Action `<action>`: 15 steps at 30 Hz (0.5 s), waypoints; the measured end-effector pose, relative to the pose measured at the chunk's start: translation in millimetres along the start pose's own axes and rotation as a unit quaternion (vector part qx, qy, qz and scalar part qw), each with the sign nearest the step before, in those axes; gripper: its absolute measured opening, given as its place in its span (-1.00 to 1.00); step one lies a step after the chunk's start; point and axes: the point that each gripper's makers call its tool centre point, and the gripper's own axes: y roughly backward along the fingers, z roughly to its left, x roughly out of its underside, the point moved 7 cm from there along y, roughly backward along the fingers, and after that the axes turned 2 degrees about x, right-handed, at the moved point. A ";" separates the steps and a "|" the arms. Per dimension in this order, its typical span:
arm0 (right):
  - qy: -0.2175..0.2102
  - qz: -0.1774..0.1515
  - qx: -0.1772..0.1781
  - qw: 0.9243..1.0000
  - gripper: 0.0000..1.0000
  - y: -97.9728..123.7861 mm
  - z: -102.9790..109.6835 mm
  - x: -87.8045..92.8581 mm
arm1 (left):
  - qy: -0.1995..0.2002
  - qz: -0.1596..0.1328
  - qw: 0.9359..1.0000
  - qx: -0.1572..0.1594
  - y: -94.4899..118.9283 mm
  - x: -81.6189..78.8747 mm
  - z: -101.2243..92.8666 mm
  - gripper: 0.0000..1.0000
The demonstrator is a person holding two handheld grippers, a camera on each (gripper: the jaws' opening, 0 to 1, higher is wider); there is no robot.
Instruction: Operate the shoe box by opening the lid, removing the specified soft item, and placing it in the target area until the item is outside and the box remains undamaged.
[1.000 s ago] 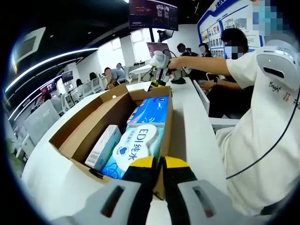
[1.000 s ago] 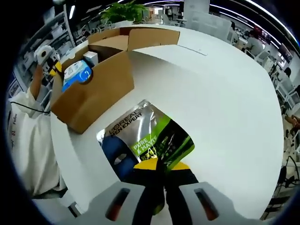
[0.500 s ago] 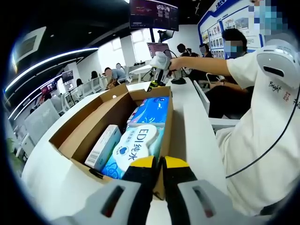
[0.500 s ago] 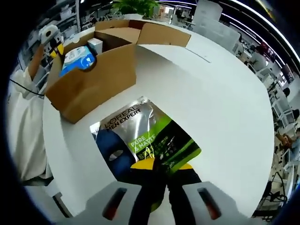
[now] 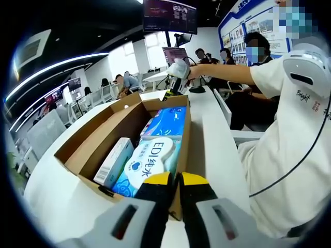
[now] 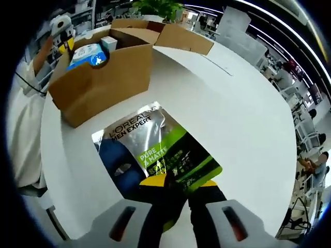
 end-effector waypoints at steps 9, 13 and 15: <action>0.017 -0.015 0.025 0.999 -0.58 2.2 -0.4 0.9 | 0.000 0.000 1.000 -0.001 -0.7 -0.2 -0.8 -0.89; 0.024 -0.019 0.030 0.999 -0.50 2.3 -0.5 1.1 | 0.000 0.000 1.000 -0.001 -0.7 -0.1 -0.8 -0.88; 0.020 -0.028 0.048 0.998 -0.47 1.4 -2.5 2.6 | -0.001 -0.001 1.000 -0.002 -0.5 0.1 -0.8 -0.88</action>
